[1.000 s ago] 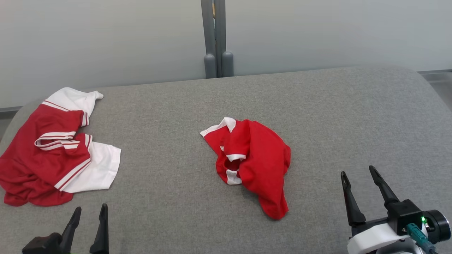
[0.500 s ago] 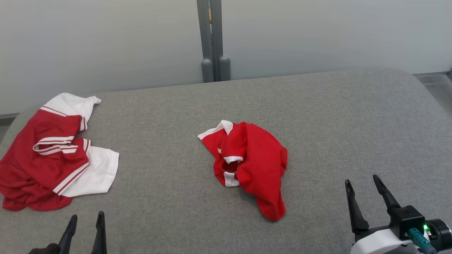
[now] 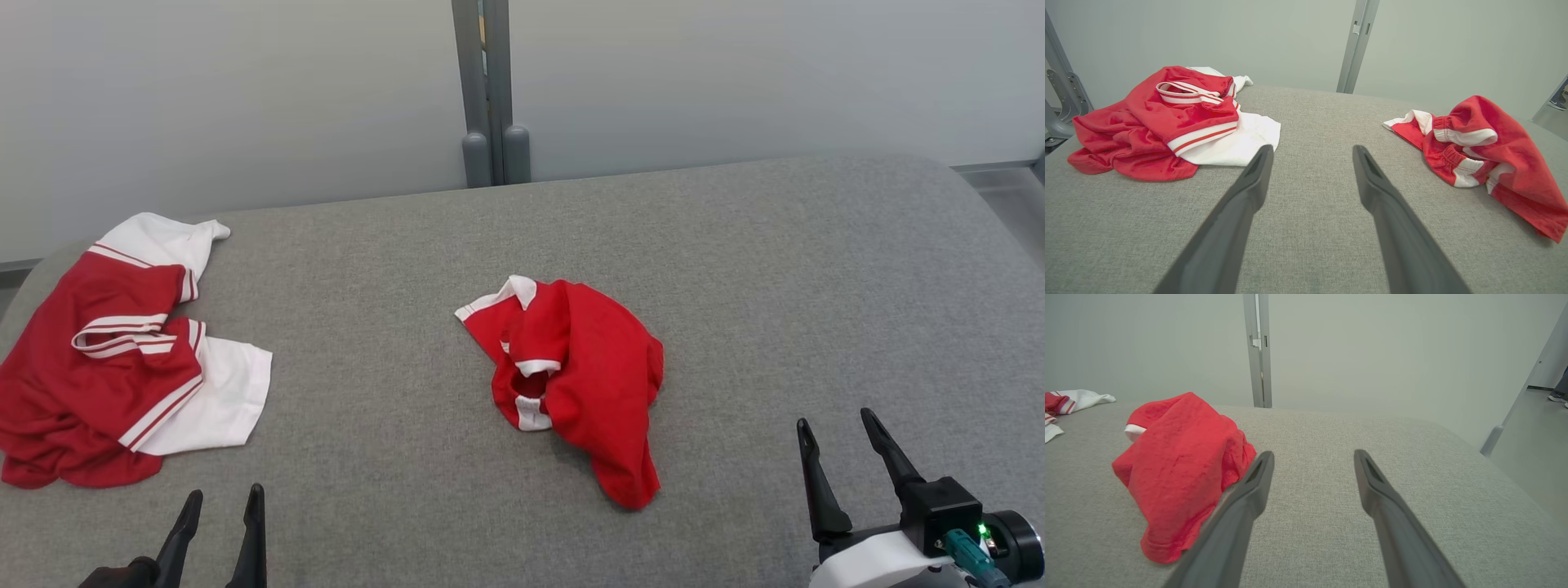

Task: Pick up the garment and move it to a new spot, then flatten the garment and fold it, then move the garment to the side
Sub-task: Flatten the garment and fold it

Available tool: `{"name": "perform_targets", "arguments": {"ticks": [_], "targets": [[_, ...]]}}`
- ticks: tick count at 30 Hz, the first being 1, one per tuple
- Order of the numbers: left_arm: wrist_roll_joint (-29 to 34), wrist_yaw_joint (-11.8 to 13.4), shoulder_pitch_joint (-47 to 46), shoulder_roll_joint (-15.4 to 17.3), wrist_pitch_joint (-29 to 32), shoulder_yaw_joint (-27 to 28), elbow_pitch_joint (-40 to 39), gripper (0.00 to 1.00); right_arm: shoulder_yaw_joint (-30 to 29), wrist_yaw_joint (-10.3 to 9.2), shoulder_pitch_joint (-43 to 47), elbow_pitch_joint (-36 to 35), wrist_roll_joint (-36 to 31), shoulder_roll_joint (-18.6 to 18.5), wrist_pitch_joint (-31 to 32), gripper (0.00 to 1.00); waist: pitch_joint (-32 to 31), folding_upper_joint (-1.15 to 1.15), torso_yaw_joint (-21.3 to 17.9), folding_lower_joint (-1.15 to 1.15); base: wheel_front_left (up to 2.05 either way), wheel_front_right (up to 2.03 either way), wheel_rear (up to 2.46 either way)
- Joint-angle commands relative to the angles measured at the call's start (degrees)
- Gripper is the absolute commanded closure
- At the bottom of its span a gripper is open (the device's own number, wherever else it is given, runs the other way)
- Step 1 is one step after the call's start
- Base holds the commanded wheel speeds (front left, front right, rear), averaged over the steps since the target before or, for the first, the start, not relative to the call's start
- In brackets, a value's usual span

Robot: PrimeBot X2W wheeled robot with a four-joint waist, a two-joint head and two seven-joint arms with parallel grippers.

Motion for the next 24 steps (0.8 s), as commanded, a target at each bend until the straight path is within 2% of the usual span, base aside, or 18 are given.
{"name": "perform_targets", "arguments": {"ticks": [1, 24], "targets": [[-0.42, -0.16, -0.82, 0.56, -0.16, -0.05, 0.15, 0.00, 0.01, -0.02, 0.31, 0.19, 0.29, -0.07, -0.19, 0.00, 0.07, 0.00, 0.04, 0.00, 0.00, 0.00, 0.00], [-0.95, -0.17, -1.06, 1.25, -0.16, -0.15, 0.51, 0.00, 0.59, -0.02, 0.24, 0.14, 0.89, -0.08, -0.19, 0.00, 0.51, 0.00, 0.47, 0.00, 0.00, 0.00, 0.00]]}}
